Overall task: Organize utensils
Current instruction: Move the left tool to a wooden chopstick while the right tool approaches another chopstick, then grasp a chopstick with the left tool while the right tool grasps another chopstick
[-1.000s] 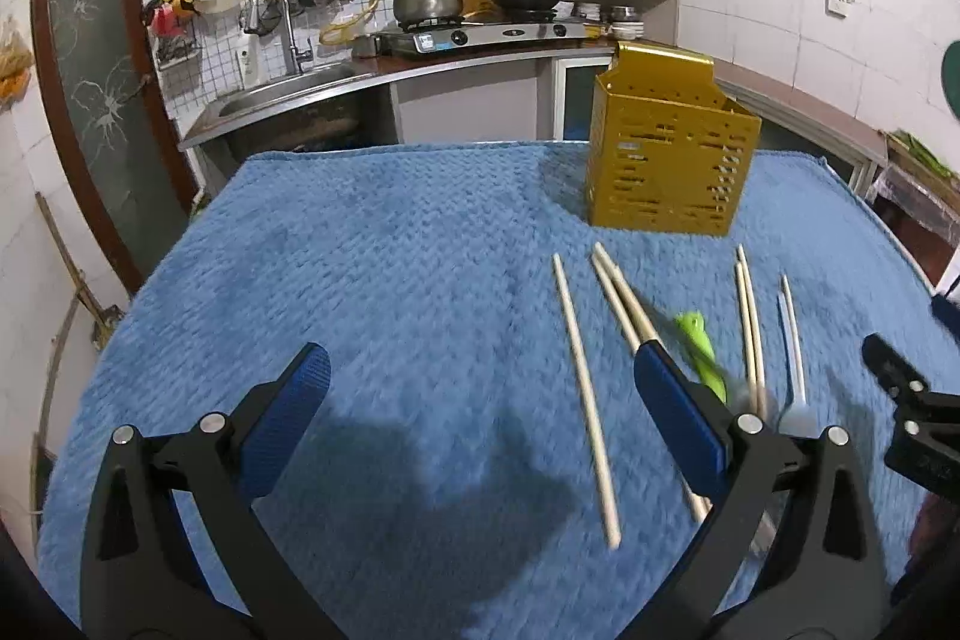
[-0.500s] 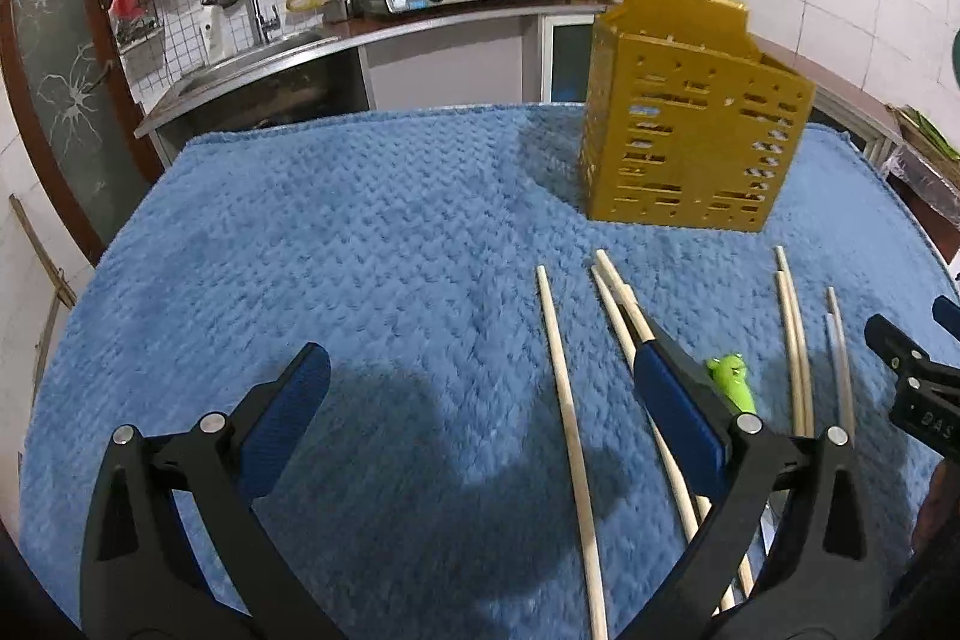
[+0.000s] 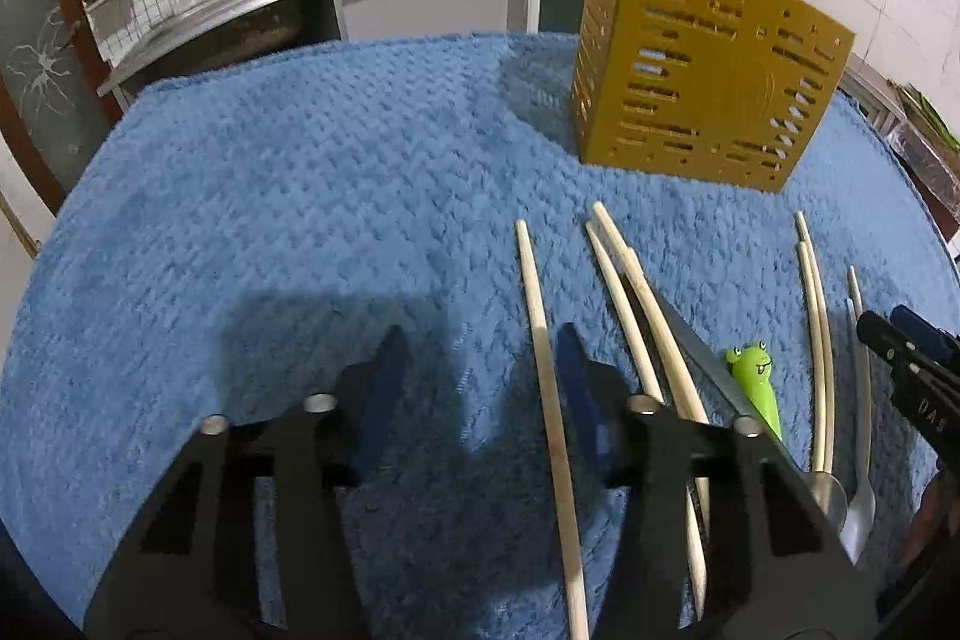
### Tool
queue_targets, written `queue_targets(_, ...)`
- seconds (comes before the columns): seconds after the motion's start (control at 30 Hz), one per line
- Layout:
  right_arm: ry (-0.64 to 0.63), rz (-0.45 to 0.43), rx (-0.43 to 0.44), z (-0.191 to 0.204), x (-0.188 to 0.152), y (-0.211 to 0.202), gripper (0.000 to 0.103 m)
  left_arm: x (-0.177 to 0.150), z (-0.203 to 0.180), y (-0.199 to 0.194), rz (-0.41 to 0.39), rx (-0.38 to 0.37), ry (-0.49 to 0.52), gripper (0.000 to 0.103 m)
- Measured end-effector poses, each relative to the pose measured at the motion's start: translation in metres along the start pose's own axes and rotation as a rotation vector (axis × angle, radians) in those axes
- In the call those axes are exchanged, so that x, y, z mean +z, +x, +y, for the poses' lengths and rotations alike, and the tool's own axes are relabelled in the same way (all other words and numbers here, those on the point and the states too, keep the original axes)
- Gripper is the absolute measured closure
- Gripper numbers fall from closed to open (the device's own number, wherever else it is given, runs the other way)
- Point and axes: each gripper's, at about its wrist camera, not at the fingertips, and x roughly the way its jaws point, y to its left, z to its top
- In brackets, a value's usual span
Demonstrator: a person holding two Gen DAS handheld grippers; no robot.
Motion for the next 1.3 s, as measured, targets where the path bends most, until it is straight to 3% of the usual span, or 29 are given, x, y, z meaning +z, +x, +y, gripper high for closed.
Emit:
queue_targets(0.27, 0.012, 0.066, 0.035, 0.005, 0.018, 0.015, 0.078, 0.007, -0.006, 0.014, 0.046, -0.011, 0.005, 0.07)
queue_targets(0.5, 0.015, 0.131, 0.038, 0.008, 0.032, 0.03, 0.081, 0.017, -0.009, 0.02, 0.097, -0.012, 0.004, 0.078)
queue_targets(0.67, -0.049, 0.11, 0.036, 0.014, 0.034, 0.032, 0.091, 0.021, -0.009, 0.022, 0.109, -0.004, 0.011, 0.086)
queue_targets(0.83, -0.094, 0.082, 0.107, 0.004, 0.031, 0.027, 0.092, 0.013, -0.004, 0.017, 0.099, -0.02, 0.016, 0.092)
queue_targets(1.0, -0.134, 0.036, 0.078, 0.003, 0.023, 0.021, 0.092, 0.009, -0.002, 0.015, 0.081, -0.024, 0.016, 0.094)
queue_targets(1.3, 0.007, 0.014, 0.082, -0.016, 0.008, 0.014, 0.09, 0.011, -0.007, 0.019, 0.072, 0.004, -0.003, 0.092)
